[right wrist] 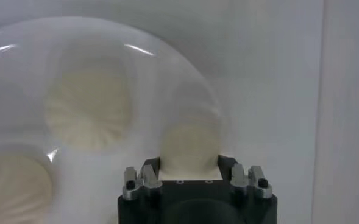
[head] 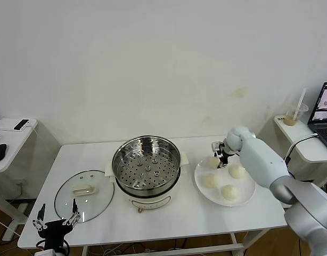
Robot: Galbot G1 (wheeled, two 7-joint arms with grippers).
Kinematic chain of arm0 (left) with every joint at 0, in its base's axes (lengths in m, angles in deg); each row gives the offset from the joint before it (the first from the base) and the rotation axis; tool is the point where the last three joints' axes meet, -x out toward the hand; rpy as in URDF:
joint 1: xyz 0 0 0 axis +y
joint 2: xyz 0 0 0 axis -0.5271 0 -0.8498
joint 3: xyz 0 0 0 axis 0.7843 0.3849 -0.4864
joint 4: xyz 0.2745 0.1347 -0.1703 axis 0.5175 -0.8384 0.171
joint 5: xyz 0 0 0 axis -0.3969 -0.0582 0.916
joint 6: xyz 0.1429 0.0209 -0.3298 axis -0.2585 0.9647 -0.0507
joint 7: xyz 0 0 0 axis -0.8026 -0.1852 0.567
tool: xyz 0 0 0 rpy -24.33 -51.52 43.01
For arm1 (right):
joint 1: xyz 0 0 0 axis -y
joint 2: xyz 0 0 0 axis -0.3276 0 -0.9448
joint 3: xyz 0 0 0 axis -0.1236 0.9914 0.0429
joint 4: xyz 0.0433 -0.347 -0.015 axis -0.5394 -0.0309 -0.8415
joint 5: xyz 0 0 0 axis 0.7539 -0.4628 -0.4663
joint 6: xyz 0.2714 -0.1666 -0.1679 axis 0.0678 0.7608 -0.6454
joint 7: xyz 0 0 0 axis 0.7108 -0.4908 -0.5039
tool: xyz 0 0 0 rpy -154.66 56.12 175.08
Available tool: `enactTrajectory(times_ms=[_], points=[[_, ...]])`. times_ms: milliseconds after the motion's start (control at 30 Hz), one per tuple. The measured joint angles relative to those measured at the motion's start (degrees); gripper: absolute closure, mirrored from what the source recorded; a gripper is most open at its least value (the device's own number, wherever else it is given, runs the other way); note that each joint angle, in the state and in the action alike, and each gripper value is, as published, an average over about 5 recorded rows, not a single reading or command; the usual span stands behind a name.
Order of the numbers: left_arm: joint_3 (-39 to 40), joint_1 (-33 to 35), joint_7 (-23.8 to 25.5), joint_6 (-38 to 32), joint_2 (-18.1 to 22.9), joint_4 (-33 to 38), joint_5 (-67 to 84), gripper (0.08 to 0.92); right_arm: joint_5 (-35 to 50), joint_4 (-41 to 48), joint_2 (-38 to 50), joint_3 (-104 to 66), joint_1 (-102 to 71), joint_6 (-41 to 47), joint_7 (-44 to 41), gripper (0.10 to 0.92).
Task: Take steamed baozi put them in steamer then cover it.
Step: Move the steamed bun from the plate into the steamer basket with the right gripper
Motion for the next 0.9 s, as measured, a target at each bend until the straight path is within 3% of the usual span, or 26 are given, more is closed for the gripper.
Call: enactTrajectory(times_ms=[467, 900], points=[[0.7, 0.6, 0.0, 0.1, -0.4, 0.5, 0.5, 0.177, 14.8, -13.6, 8.6, 9.2, 10.4, 1.2, -3.1, 0.414], [0.4, 0.5, 0.1, 0.2, -0.9, 0.9, 1.2, 0.177, 28.4, -22.7, 6.0, 20.9, 24.5, 1.4, -2.8, 0.414]])
